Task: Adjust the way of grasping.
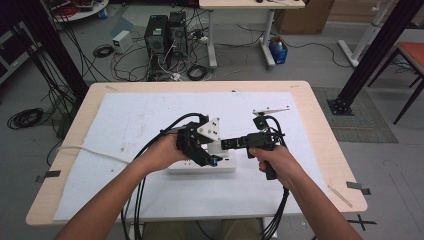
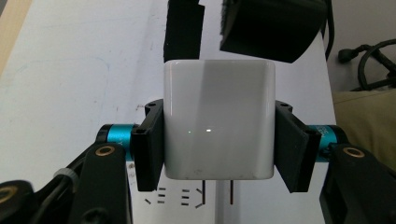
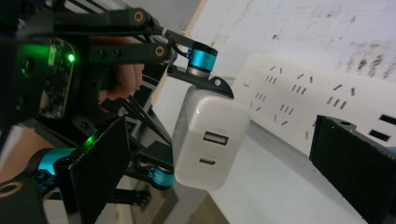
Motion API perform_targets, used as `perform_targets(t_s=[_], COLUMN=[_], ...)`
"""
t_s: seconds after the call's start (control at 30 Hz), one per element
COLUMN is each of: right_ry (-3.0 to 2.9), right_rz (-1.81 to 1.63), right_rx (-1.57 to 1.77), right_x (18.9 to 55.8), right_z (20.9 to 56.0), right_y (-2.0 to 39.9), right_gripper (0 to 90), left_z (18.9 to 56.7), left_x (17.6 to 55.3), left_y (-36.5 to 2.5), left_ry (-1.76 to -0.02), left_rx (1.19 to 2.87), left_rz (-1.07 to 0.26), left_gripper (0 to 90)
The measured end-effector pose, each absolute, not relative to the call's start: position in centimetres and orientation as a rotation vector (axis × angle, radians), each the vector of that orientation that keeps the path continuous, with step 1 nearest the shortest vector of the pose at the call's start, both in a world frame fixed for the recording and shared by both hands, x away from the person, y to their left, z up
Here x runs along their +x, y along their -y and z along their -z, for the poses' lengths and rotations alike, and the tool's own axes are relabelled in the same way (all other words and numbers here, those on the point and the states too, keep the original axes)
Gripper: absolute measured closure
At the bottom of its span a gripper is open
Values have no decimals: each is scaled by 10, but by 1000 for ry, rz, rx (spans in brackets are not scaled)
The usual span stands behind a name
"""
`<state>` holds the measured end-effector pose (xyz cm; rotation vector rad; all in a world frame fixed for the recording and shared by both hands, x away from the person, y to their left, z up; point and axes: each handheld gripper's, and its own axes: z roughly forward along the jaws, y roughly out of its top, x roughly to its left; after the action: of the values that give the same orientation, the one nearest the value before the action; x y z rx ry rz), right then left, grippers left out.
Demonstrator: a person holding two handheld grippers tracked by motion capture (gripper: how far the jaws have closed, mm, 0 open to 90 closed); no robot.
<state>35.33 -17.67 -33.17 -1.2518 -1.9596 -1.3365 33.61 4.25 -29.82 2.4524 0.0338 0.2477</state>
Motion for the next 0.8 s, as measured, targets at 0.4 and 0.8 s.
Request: perform_targets(t_s=[0.4,0.8], right_ry=[1837,1808], right_rz=[1320,1265], right_rx=[-1267,-1284], right_x=[358,359], right_z=[341,345], right_y=[171,166], right_gripper=[171,344], left_z=[300,300], left_x=[337,338], left_y=[-40,-39], left_ry=[-35,-33], left_rx=[2451,2450], left_rz=[-256,-267], left_gripper=[425,425])
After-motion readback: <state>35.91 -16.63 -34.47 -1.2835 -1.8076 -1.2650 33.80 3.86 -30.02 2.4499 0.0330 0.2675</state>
